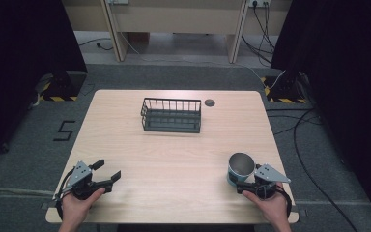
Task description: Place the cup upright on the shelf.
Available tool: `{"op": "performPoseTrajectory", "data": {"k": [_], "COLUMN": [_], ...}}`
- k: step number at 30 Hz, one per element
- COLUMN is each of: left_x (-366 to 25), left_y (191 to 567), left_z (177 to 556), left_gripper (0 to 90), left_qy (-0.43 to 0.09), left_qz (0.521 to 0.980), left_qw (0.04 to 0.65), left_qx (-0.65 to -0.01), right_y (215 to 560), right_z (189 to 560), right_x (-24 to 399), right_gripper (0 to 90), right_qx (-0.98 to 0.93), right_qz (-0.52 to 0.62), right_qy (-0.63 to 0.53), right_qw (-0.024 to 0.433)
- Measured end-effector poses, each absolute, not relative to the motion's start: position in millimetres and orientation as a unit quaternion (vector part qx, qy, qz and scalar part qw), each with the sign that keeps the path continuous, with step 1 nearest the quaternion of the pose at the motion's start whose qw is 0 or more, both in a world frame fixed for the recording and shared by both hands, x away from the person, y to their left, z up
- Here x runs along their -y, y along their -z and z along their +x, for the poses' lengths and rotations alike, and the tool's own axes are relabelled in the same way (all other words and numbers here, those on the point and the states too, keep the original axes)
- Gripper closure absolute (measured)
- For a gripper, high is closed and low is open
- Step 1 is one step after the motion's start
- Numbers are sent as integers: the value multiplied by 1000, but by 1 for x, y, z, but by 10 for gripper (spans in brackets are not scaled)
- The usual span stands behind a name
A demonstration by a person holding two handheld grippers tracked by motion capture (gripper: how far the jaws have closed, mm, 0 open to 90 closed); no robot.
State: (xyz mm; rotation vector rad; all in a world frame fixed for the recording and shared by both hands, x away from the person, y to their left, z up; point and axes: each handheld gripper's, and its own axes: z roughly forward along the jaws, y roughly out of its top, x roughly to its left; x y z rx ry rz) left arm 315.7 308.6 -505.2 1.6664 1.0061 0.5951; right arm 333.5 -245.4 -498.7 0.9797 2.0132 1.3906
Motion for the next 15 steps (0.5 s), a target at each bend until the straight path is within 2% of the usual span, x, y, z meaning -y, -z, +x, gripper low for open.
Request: {"op": "performPoseTrajectory", "data": {"k": [15], "left_x": [-308], "left_y": [505], "left_z": [316], "left_gripper": [148], "left_qy": [-248], "left_qz": [696], "left_qw": [526], "left_qx": [-421], "right_y": [492], "right_z": [335], "right_x": [243], "right_gripper": [172], "right_qx": [-728], "right_qz": [363], "right_qy": [-526], "right_qw": [247]}}
